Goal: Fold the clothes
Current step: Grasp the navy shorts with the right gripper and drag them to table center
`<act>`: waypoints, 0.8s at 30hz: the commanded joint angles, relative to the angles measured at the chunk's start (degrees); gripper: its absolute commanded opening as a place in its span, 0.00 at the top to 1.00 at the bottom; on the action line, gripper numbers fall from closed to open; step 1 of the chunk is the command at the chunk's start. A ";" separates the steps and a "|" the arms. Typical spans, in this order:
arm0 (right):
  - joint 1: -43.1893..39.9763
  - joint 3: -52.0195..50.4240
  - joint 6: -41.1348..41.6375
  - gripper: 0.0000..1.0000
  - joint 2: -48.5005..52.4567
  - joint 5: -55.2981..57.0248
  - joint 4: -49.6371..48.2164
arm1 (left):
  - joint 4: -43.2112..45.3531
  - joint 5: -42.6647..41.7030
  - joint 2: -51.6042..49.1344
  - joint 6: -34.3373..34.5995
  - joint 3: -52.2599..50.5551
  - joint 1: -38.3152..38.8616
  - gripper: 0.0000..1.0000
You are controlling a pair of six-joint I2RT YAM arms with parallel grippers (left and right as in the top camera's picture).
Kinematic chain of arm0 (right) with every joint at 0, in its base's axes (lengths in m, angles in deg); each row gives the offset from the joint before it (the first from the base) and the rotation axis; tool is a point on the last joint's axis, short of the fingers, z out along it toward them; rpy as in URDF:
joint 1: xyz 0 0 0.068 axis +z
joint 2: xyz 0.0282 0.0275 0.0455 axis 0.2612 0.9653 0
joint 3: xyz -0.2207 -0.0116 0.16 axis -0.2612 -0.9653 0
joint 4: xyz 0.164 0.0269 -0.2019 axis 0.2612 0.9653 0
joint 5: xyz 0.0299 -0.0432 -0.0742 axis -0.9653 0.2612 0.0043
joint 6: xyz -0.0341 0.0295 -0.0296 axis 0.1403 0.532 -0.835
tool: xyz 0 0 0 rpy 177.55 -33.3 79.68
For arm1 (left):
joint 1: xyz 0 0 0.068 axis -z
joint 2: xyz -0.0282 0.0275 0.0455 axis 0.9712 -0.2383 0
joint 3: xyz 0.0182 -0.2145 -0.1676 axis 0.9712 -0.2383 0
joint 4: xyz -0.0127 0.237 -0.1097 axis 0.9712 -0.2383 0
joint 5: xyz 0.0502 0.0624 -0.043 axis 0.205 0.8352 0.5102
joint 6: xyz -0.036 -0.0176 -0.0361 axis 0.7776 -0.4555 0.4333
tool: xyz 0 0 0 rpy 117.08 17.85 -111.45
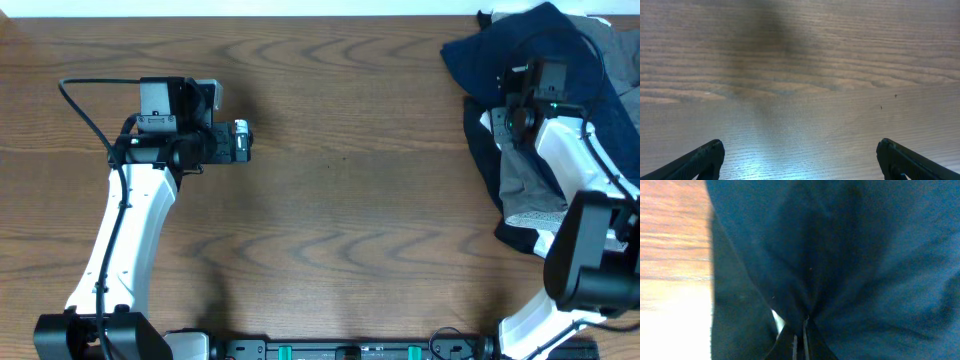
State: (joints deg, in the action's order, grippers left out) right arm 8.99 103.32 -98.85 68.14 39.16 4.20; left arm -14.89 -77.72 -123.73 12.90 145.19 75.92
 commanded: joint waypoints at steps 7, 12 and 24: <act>18.93 7.87 5.95 0.99 -12.90 -6.47 2.10 | 1.11 -0.63 2.40 3.10 1.16 -5.11 0.02; 30.69 7.87 8.50 0.99 -9.29 -6.43 -2.21 | 0.28 -0.63 3.67 3.08 1.16 -8.72 0.02; 42.07 8.04 9.35 0.87 2.23 -6.40 -6.14 | -0.35 -0.48 3.65 2.89 1.16 -12.28 0.02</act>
State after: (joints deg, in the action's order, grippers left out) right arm 51.04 110.82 -90.59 71.58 32.08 -1.33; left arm -15.11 -77.83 -120.69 15.28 145.19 63.98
